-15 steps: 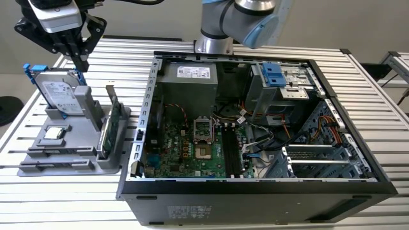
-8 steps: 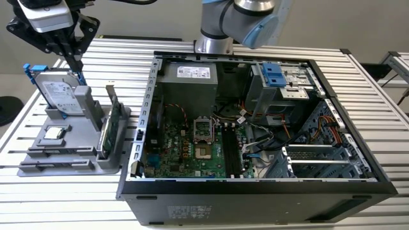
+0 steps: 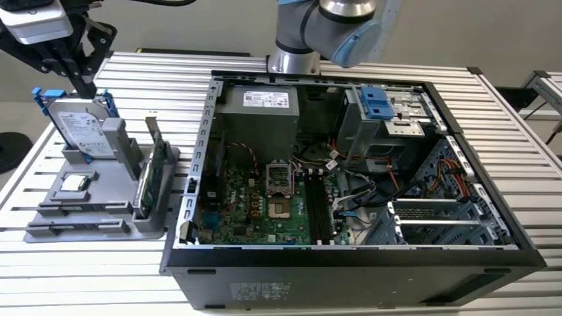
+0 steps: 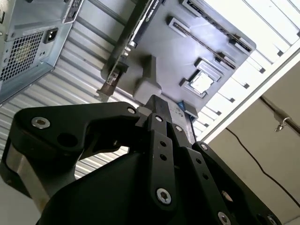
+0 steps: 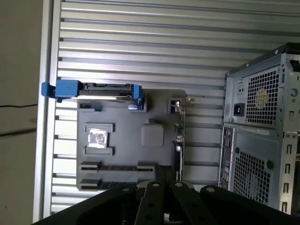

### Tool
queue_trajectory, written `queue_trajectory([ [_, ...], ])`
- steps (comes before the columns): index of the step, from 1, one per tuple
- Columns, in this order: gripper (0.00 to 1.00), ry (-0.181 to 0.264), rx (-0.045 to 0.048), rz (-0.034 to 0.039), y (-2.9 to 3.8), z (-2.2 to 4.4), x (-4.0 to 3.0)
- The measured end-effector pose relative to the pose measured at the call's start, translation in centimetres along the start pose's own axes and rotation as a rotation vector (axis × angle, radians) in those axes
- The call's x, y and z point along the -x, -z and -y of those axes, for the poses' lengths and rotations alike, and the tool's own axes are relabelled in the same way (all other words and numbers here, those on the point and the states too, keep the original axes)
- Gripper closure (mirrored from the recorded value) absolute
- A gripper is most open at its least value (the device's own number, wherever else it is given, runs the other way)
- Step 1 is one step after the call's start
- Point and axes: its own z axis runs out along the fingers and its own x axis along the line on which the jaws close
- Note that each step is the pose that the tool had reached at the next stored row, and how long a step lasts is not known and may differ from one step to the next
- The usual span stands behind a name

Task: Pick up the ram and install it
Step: 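Reach for the ram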

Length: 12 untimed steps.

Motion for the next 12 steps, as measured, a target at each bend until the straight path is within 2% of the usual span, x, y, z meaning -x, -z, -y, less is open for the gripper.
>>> queue_trajectory([
  [7, 1.0, -0.001, -0.0001, -0.0001, -0.11, 0.46, -1.56],
  [12, 1.0, -0.001, -0.0001, 0.0, -0.18, 0.78, -2.98],
])
